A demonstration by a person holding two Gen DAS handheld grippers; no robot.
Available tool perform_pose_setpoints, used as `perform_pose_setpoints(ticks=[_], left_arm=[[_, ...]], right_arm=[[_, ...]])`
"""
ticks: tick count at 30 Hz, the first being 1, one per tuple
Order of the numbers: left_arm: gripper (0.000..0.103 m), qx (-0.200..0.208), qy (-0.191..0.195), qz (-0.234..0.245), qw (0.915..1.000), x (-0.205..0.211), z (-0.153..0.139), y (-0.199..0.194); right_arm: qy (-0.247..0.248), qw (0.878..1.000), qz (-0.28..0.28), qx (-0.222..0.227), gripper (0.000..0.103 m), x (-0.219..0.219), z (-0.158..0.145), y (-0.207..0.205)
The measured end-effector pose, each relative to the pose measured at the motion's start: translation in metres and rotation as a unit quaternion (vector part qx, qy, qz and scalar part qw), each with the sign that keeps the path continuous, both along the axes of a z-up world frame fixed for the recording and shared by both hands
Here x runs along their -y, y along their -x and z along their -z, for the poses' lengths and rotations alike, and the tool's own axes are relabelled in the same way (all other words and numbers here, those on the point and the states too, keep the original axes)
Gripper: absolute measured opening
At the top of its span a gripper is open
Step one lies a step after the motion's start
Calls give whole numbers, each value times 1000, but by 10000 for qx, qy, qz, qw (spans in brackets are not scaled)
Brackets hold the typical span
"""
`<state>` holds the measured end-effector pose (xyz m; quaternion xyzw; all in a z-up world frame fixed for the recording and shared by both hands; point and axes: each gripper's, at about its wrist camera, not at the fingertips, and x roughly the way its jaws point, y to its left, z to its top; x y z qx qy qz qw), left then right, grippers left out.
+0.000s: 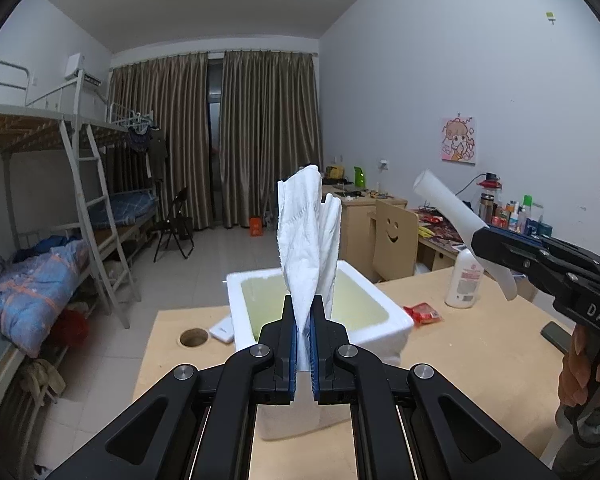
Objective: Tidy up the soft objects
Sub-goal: 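Carry the cloth and foam tube over the white foam box with both grippers, then lower the white cloth into the foam box and open the left gripper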
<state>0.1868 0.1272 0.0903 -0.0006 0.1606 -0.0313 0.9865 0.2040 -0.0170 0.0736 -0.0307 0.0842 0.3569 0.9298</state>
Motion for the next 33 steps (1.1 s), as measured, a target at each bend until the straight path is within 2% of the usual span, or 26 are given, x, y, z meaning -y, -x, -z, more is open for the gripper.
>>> perform_pose_setpoints(ticks=[13, 22, 33], left_arm=[[5, -55, 39, -19, 10000, -15, -16, -44], [5, -34, -5, -16, 10000, -18, -21, -65], [5, -376, 145, 82, 9992, -27, -12, -105]], right_arm=[[11, 9998, -14, -205, 17, -10, -8, -35], [79, 9999, -28, -74, 17, -18, -17, -43], [6, 9995, -76, -321, 17, -26, -12, -72]])
